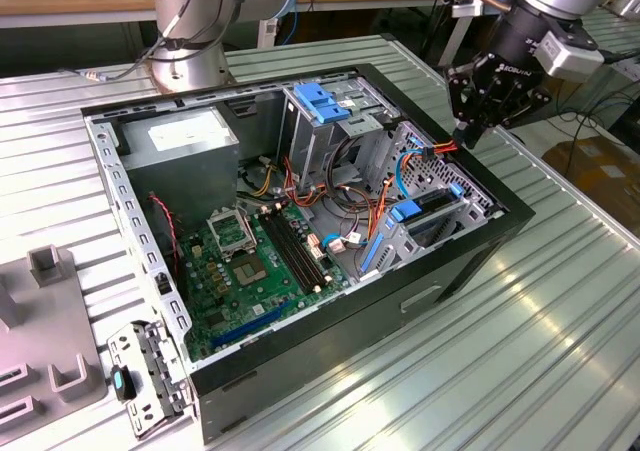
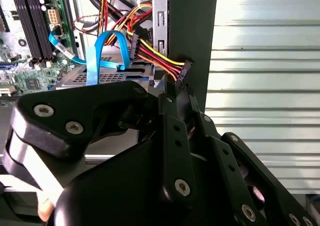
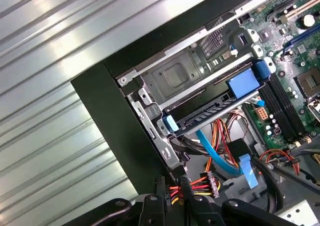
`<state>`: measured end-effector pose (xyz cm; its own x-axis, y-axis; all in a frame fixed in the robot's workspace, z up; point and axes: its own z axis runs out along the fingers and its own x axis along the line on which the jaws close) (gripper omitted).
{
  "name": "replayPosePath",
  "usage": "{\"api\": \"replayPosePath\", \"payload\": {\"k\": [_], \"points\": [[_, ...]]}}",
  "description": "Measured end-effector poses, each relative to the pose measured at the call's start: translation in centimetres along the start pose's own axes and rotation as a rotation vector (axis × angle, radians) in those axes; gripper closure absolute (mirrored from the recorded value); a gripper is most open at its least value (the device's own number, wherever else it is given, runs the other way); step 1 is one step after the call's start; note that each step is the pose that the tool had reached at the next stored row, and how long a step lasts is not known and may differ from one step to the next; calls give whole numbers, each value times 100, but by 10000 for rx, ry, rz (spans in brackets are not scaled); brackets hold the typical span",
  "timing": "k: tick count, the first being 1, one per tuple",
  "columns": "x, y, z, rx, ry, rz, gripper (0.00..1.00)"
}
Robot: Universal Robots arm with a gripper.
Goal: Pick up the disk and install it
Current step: 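Insert the first disk wire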
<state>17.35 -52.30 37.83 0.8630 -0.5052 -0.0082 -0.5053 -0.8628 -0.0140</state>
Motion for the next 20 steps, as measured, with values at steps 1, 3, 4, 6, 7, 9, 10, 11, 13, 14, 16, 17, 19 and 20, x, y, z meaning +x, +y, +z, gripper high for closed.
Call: {"api": "replayPosePath", "payload": {"k": [1, 3, 4, 6, 7, 9, 10, 11, 13, 14, 16, 17, 19, 20], "points": [[-6, -10, 2, 0, 4, 1, 75], [-20, -33, 12, -6, 10, 1, 75], [-20, -37, 16, -4, 12, 1, 75], [-20, -43, 24, 4, 30, 0, 75], [-21, -46, 27, 11, 41, 1, 75], [-22, -50, 41, 41, 88, -1, 75], [-22, -50, 47, 55, 114, -2, 75], [-23, -51, 50, 63, 131, -5, 75], [-23, -52, 59, 83, 163, -46, 75], [-24, -53, 62, 89, 173, -80, 75], [-27, -57, 70, 110, 208, -206, 75], [-27, -59, 73, 114, 221, -217, 75], [-29, -62, 85, 122, 267, -227, 75], [-31, -66, 88, 121, 290, -251, 74]]}}
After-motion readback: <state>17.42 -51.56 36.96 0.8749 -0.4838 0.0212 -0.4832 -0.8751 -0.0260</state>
